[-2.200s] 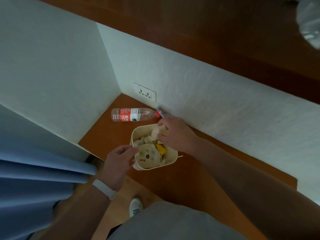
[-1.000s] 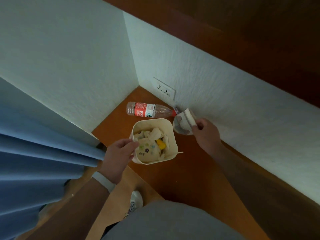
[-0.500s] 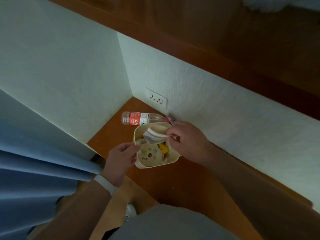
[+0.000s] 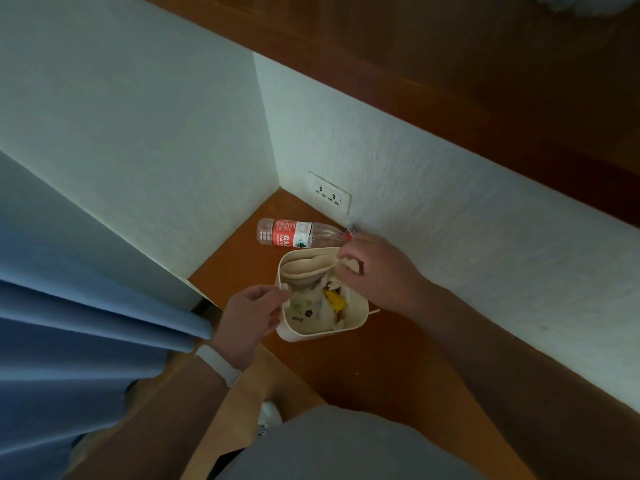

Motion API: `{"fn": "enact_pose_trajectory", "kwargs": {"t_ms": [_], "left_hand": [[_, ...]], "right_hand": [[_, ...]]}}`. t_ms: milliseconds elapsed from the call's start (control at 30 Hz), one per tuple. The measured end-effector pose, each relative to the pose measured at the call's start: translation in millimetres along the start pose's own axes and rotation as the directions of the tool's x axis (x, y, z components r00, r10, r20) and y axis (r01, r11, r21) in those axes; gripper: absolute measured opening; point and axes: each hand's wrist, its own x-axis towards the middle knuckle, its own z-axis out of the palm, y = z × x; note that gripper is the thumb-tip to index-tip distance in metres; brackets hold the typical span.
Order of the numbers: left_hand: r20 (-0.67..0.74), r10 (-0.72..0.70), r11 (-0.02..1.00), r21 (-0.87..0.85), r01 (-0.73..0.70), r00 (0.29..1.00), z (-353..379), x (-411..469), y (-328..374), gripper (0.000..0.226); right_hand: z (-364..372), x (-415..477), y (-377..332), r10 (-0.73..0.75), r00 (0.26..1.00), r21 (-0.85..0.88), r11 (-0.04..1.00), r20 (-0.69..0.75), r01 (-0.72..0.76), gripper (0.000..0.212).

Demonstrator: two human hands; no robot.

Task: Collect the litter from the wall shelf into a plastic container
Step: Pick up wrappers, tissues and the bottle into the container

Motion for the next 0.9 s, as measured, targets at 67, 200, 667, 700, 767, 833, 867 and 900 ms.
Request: {"fn": "enact_pose_trajectory", "kwargs": {"t_ms": [67, 200, 667, 700, 767, 833, 867, 900], "left_hand": [[-0.01, 0.008, 1.0, -0.004, -0.008, 1.0, 1, 2, 3, 0.017], [-0.02, 0.01, 1.0, -0.022, -0.011, 1.0, 0, 8, 6, 0.019], [-0.091, 0.008, 1.0, 0.024, -0.006, 0.996, -21, 14, 4, 0.017], [-0.087, 0.01, 1.0, 0.028, -0.008, 0.996, -23, 15, 3, 0.018], [-0.078, 0.015, 0.999, 0.029, -0.013, 0.997, -26, 16, 3, 0.017], [-0.062, 0.025, 0.999, 0.028, -0.023, 0.998, -28, 15, 6, 0.015], [-0.053, 0.031, 0.999, 0.027, -0.03, 0.998, -29, 15, 7, 0.014], [-0.044, 0.035, 0.999, 0.024, -0.034, 0.998, -31, 15, 7, 0.014]], "right_hand": [[0, 0, 19, 0.118, 0.992, 0.016, 0.993, -0.036, -0.117, 0.018], [22, 6, 71, 0.353, 0.935, -0.05, 0.934, -0.027, -0.354, 0.017], [108, 20, 124, 0.501, 0.846, -0.252, 0.855, 0.182, -0.453, 0.022], [110, 20, 122, 0.508, 0.834, -0.25, 0.854, 0.213, -0.456, 0.018], [114, 16, 120, 0.519, 0.814, -0.269, 0.849, 0.262, -0.455, 0.011], [116, 9, 116, 0.539, 0.797, -0.289, 0.836, 0.273, -0.467, 0.012], [115, 6, 112, 0.55, 0.789, -0.291, 0.829, 0.273, -0.477, 0.012], [113, 2, 109, 0.561, 0.782, -0.288, 0.823, 0.271, -0.49, 0.012]]}}
